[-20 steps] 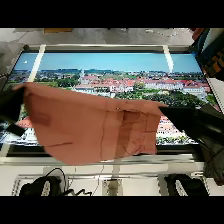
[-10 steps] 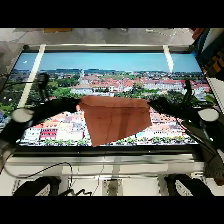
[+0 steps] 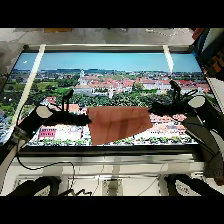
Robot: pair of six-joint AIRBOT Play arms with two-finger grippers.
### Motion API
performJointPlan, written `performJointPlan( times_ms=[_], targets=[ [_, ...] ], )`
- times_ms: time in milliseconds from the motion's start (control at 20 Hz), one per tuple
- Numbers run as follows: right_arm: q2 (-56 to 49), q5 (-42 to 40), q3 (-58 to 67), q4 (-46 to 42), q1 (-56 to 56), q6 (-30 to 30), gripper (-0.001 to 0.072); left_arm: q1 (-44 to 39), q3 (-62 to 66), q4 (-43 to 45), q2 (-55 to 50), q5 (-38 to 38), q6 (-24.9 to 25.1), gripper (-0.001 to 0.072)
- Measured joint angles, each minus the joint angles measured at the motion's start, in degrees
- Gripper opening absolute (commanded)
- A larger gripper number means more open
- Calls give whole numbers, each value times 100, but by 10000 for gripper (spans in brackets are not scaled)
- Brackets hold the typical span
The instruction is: Fold the clothes and pants, and hang the long-sleeved shirts on hangers.
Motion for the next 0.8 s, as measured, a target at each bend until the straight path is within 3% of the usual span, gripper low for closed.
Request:
performJointPlan(
  times_ms=[250, 550, 600, 650, 700, 800],
  targets=[
    [-74, 1283, 184, -951, 0, 0, 19, -116, -15, 437, -35, -1335, -662, 12],
    [-101, 1403, -223, -1357, 0, 0, 20, -468, -120, 452, -267, -1364, -960, 25],
    [-103, 1305, -306, -1425, 0, 0, 47, -584, -131, 389, -348, -1346, -975, 72],
    [-103, 1200, -380, -1493, 0, 0, 274, -693, -133, 352, -420, -1329, -988, 428],
    [-105, 1091, -431, -1578, 0, -4, 489, -802, -138, 326, -494, -1300, -997, 711],
    [-111, 807, -494, -1700, 0, -39, 517, -942, -140, 264, -599, -1244, -1019, 716]
  ],
)
